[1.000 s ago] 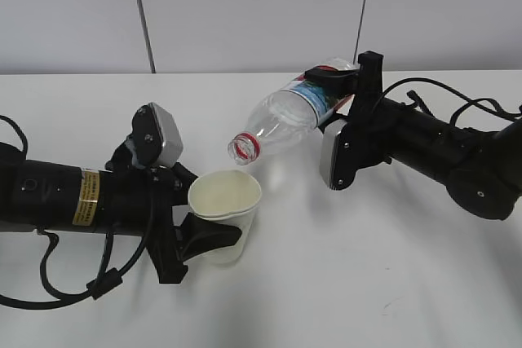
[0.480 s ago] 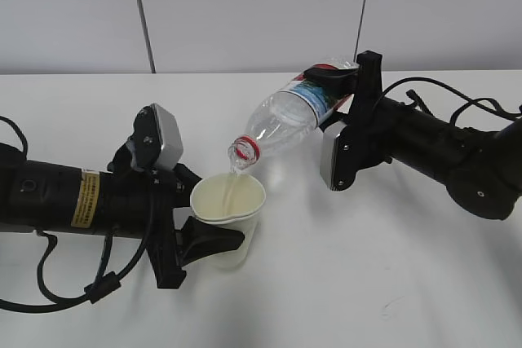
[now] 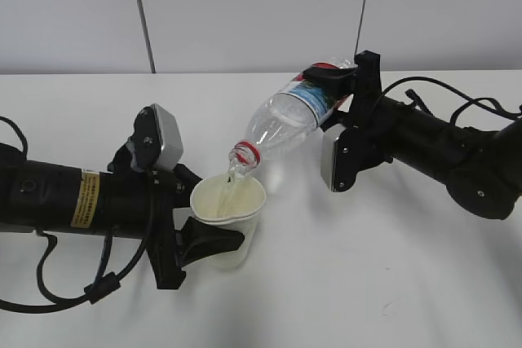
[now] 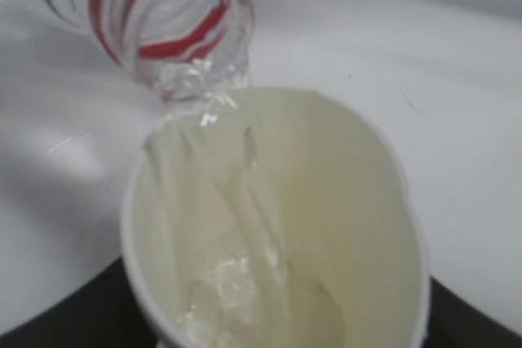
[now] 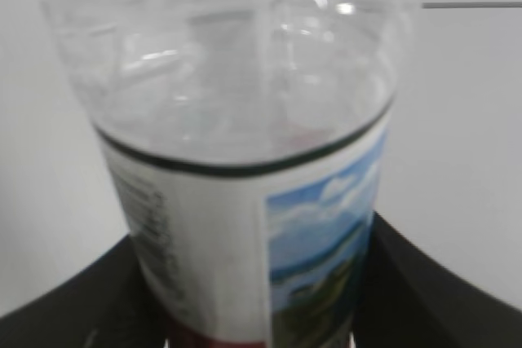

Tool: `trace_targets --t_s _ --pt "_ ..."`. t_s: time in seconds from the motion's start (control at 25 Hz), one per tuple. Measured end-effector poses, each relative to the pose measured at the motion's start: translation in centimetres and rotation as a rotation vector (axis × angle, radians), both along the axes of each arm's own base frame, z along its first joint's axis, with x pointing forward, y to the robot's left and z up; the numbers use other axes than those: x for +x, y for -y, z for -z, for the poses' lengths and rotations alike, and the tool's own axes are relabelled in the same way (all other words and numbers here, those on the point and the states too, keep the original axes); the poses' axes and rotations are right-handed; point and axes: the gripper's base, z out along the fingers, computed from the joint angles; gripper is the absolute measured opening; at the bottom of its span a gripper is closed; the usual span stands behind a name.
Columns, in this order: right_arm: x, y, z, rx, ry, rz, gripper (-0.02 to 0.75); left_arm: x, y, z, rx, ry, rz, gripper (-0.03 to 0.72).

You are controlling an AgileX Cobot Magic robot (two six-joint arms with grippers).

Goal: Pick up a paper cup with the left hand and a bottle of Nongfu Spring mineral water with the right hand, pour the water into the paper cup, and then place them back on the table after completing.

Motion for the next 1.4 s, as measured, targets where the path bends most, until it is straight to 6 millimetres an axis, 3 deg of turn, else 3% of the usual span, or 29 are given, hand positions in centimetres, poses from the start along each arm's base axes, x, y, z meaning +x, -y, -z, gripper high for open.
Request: trace_targets --t_s 1.4 --pt "0.01 -0.03 -0.2 -0.014 0.028 -0.003 0.419 0.0 0.0 0.01 0.001 0.0 0.0 0.421"
